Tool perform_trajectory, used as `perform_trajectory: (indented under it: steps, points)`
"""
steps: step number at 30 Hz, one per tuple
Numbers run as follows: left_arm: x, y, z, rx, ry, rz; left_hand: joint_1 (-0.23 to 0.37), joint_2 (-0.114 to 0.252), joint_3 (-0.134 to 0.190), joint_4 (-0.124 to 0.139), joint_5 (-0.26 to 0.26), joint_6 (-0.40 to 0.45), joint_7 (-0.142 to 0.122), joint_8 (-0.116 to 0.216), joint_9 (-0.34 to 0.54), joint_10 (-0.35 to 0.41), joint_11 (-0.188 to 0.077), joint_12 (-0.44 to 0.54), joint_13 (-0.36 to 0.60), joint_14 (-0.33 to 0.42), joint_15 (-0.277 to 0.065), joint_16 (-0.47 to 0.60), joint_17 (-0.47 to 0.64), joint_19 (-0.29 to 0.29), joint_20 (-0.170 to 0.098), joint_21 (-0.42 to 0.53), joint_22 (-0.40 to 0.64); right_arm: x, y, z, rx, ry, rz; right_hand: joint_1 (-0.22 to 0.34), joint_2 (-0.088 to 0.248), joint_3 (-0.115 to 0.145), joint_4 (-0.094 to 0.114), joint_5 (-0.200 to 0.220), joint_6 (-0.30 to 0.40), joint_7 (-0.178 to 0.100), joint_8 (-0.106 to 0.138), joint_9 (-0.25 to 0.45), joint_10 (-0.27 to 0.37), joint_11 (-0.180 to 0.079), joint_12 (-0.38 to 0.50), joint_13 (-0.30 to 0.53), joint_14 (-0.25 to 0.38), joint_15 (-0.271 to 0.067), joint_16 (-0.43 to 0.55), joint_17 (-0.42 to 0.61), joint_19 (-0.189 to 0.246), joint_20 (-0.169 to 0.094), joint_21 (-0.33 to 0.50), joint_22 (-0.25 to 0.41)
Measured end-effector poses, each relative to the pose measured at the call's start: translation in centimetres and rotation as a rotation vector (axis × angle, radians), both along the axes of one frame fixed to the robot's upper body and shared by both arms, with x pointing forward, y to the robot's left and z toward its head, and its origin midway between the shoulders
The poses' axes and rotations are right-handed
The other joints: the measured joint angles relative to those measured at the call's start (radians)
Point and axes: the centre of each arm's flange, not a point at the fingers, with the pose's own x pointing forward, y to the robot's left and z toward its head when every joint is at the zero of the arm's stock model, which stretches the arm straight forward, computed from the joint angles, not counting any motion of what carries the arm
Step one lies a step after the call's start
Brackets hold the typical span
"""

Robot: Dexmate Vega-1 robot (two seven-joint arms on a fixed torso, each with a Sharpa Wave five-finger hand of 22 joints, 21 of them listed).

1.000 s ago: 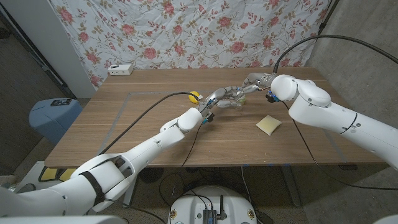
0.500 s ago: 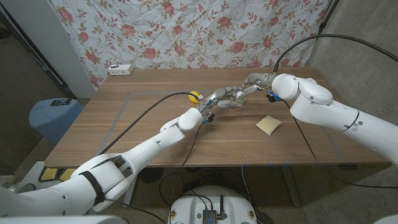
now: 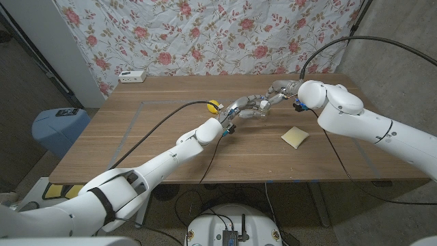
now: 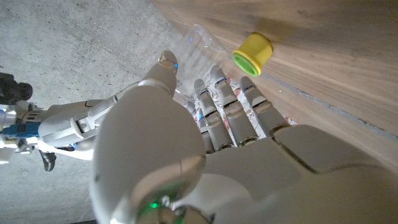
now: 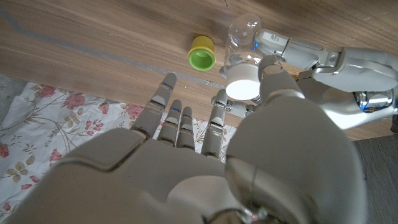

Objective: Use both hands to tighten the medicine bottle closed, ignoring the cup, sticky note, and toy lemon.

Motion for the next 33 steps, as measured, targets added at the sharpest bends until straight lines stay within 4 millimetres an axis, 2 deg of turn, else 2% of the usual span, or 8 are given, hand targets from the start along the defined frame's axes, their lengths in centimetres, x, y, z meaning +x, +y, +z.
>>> perform_trajectory:
  steps: [7, 9, 13, 25, 28, 33]
  points:
    - [0.08, -0.02, 0.05, 0.003, 0.002, 0.001, 0.0, 0.0, 0.0, 0.0, 0.0, 0.0, 0.0, 0.0, 0.0, 0.0, 0.0, 0.0, 0.0, 0.0, 0.0, 0.0, 0.0, 0.0, 0.0, 0.0, 0.0, 0.17, 0.01, 0.02, -0.002, -0.004, -0.006, 0.002, 0.003, 0.004, 0.004, 0.0, 0.025, -0.004, 0.004, 0.0, 0.009, -0.002, 0.008, 0.0, 0.009, -0.002, 0.007, 0.0, 0.0, 0.0, 0.0, 0.0]
    - [0.11, -0.02, 0.05, 0.004, 0.003, 0.001, 0.0, 0.0, 0.0, 0.0, 0.0, 0.0, 0.0, 0.0, 0.0, 0.0, 0.0, -0.001, 0.0, 0.0, 0.0, 0.0, 0.001, 0.0, 0.0, 0.0, 0.0, 0.21, 0.02, 0.02, -0.002, -0.004, -0.006, 0.003, 0.003, 0.004, 0.004, 0.0, 0.031, -0.002, 0.012, 0.0, 0.011, -0.003, 0.008, 0.0, 0.009, -0.002, 0.007, 0.0, 0.0, 0.0, 0.0, 0.0]
    - [0.2, -0.06, 0.05, 0.006, 0.006, 0.001, 0.0, 0.0, 0.0, 0.0, 0.0, 0.0, 0.0, 0.0, 0.0, 0.0, 0.0, -0.001, 0.0, 0.0, 0.0, 0.0, 0.001, 0.0, 0.0, 0.0, 0.0, 0.27, 0.06, 0.02, -0.002, -0.005, -0.006, 0.005, 0.005, 0.008, 0.008, 0.0, 0.037, -0.005, 0.012, 0.0, 0.018, 0.004, 0.008, 0.0, 0.009, -0.002, 0.007, 0.005, 0.004, -0.004, 0.0, 0.0]
    - [0.42, -0.16, 0.09, 0.008, 0.01, 0.003, 0.0, 0.0, 0.007, -0.001, 0.003, 0.0, 0.0, 0.0, 0.0, 0.0, 0.0, -0.006, -0.001, 0.0, 0.0, 0.001, 0.0, 0.0, 0.0, 0.0, 0.0, 0.34, 0.27, 0.12, -0.001, -0.004, 0.003, 0.005, 0.005, 0.008, 0.008, 0.0, 0.037, -0.005, 0.012, 0.0, 0.018, 0.004, 0.008, 0.0, 0.009, -0.001, 0.007, 0.005, 0.004, -0.004, 0.0, 0.0]
    - [0.35, -0.21, 0.11, 0.007, 0.008, -0.002, 0.0, -0.001, 0.007, -0.001, 0.003, 0.0, 0.0, 0.0, 0.0, 0.0, 0.0, -0.007, -0.001, -0.002, 0.002, 0.001, 0.0, 0.0, 0.0, 0.0, 0.0, 0.33, 0.32, 0.13, -0.001, -0.004, 0.005, 0.005, 0.005, 0.009, 0.015, 0.0, 0.045, 0.002, 0.012, 0.0, 0.018, 0.004, 0.008, 0.0, 0.009, -0.001, 0.007, 0.005, 0.004, -0.004, 0.0, 0.0]
    - [0.34, -0.23, 0.11, 0.007, 0.008, -0.002, -0.003, -0.003, 0.007, -0.001, 0.003, 0.0, 0.0, 0.0, 0.0, 0.0, 0.0, -0.004, 0.0, -0.002, 0.002, 0.001, 0.0, 0.0, 0.0, 0.0, 0.0, 0.33, 0.37, 0.1, 0.001, -0.003, 0.008, 0.005, 0.005, 0.009, 0.015, 0.0, 0.07, 0.005, 0.019, 0.0, 0.018, 0.004, 0.008, 0.0, 0.018, 0.0, 0.011, 0.005, 0.004, -0.004, 0.0, 0.0]
